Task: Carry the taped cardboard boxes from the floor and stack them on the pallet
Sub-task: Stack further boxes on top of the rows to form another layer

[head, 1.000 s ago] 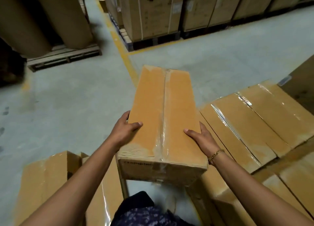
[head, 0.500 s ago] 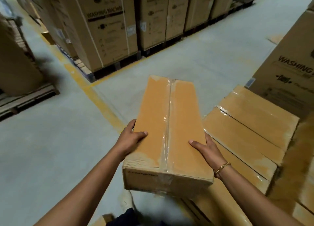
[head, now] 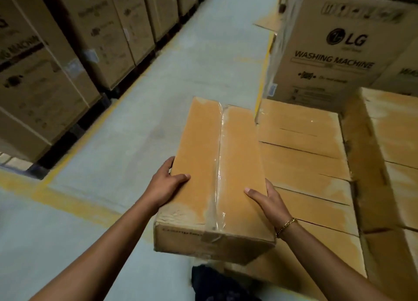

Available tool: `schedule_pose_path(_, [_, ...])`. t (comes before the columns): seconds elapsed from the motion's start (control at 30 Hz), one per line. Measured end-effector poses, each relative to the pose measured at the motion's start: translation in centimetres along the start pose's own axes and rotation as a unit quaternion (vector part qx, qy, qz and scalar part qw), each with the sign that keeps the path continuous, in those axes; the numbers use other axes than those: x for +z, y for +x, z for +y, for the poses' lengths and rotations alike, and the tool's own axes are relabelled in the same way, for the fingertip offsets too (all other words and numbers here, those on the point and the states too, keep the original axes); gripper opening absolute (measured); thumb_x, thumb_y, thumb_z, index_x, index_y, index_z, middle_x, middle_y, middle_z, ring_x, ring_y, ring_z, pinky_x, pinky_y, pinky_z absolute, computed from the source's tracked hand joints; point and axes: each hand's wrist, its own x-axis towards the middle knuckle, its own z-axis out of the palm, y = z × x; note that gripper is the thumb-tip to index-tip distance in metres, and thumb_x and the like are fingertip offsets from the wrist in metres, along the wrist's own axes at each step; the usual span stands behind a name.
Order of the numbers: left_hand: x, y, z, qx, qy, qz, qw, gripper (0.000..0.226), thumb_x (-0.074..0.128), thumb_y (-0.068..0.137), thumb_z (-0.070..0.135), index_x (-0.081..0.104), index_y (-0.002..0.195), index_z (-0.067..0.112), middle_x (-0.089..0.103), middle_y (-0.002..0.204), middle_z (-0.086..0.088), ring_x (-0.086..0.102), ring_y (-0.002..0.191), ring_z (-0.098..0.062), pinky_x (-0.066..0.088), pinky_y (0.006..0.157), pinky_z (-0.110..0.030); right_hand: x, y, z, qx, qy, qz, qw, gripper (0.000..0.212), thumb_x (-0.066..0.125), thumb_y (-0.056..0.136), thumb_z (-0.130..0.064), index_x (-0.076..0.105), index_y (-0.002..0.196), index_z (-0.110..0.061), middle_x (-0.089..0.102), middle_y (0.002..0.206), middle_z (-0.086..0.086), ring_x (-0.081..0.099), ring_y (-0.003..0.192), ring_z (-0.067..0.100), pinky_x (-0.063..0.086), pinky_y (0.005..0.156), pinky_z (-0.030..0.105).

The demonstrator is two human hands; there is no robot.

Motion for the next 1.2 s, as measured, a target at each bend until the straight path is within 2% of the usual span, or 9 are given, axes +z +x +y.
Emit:
schedule_pose_path(0.17, [0.9,10.3,1.3,0.015,0.020,-0.078,0.997,0.045,0.069,0.094,0.023,0.054,0.135,0.036,0.072,0.116,0.008,0.075,0.088,-0.012,0.060,0.078,-0.035,0.3,5.5,-1.0,0.026,-0.007,0.083,0.996,0.100,0.067,0.058,-0.080,0.043,0.145,-0.038,0.061,0.130,-0.008,0.060,0.117,0.020,0.052,0.099,0.053])
schedule_pose_path(0.27, [1.5,16.0,2.3,0.013,0.037,-0.116,0.993,0.056,0.071,0.093,0.037,0.047,0.144,0.041,0.069,0.125,0.011,0.073,0.098,-0.011,0.060,0.088,-0.040,0.3,9.1,-2.7,0.040,0.002,0.115,0.993,0.081,0.068,0.066,-0.073,0.050,0.137,-0.039,0.067,0.121,-0.010,0.065,0.107,0.016,0.055,0.094,0.047])
schedule_pose_path(0.37, [1.8,21.0,4.1,0.015,0.067,-0.155,0.986,0.057,0.069,0.094,0.040,0.044,0.146,0.042,0.067,0.127,0.013,0.071,0.102,-0.012,0.059,0.089,-0.039,0.4,11.7,-4.5,0.054,0.024,0.146,0.987,0.051,0.073,0.086,-0.049,0.054,0.132,-0.036,0.070,0.113,-0.013,0.067,0.101,0.010,0.056,0.090,0.039])
schedule_pose_path(0.47, [2.8,25.3,6.0,0.010,0.081,-0.206,0.975,0.056,0.070,0.094,0.041,0.046,0.144,0.042,0.068,0.125,0.012,0.072,0.100,-0.011,0.059,0.090,-0.042,0.2,13.6,-5.6,0.080,0.035,0.186,0.979,0.041,0.069,0.092,-0.039,0.053,0.130,-0.036,0.069,0.109,-0.017,0.066,0.098,0.006,0.055,0.085,0.031])
schedule_pose_path(0.63, [5.8,33.0,9.2,0.017,0.102,-0.284,0.953,0.054,0.071,0.092,0.041,0.049,0.141,0.044,0.070,0.124,0.012,0.072,0.103,-0.013,0.059,0.092,-0.044,-0.5,17.4,-5.8,0.122,0.050,0.257,0.957,0.093,0.068,0.071,-0.075,0.041,0.150,-0.033,0.061,0.137,-0.008,0.058,0.125,0.019,0.048,0.107,0.046])
schedule_pose_path(0.7, [7.3,36.0,10.6,0.024,0.111,-0.317,0.941,0.050,0.070,0.094,0.039,0.050,0.140,0.045,0.069,0.124,0.014,0.070,0.105,-0.012,0.058,0.094,-0.043,-0.6,19.2,-6.5,0.128,0.065,0.288,0.947,0.075,0.069,0.085,-0.059,0.042,0.149,-0.030,0.062,0.134,-0.009,0.059,0.122,0.017,0.048,0.105,0.040])
schedule_pose_path(0.83, [10.0,43.1,13.2,0.046,0.145,-0.377,0.914,0.050,0.070,0.093,0.041,0.050,0.139,0.048,0.068,0.125,0.014,0.067,0.110,-0.015,0.055,0.099,-0.047,-0.4,23.4,-8.0,0.132,0.096,0.352,0.922,0.041,0.063,0.097,-0.038,0.048,0.135,-0.037,0.066,0.115,-0.016,0.062,0.102,0.005,0.049,0.080,0.024])
schedule_pose_path(1.07, [15.0,53.7,18.8,0.073,0.180,-0.474,0.859,0.053,0.069,0.096,0.030,0.050,0.144,0.043,0.064,0.129,0.012,0.062,0.113,-0.012,0.053,0.087,-0.032,0.8,30.7,-9.5,0.170,0.167,0.455,0.858,0.042,0.051,0.101,-0.039,0.049,0.143,-0.034,0.062,0.134,-0.010,0.059,0.121,0.017,0.046,0.106,0.040])
schedule_pose_path(1.2, [19.3,58.9,21.2,0.060,0.217,-0.503,0.834,0.061,0.077,0.087,0.034,0.053,0.142,0.046,0.066,0.131,0.008,0.063,0.117,-0.021,0.053,0.101,-0.048,-0.2,34.5,-9.8,0.178,0.208,0.481,0.833,0.045,0.055,0.101,-0.033,0.050,0.145,-0.032,0.063,0.133,-0.010,0.060,0.120,0.014,0.047,0.101,0.033])
